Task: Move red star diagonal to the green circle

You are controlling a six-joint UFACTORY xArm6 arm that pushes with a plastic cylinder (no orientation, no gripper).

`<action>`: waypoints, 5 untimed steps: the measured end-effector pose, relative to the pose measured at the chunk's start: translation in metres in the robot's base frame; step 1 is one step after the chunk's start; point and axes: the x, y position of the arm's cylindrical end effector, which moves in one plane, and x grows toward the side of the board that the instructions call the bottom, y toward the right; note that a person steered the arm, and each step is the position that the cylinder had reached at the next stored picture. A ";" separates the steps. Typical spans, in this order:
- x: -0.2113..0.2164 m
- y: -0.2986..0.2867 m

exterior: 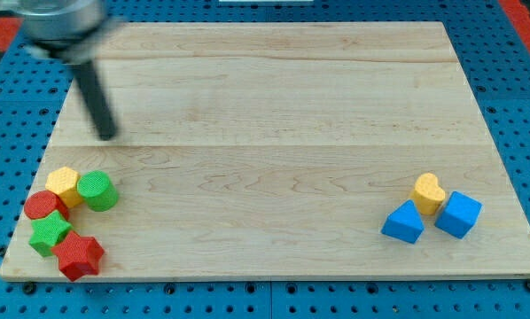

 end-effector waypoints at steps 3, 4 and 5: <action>0.156 -0.009; 0.192 -0.005; 0.193 0.012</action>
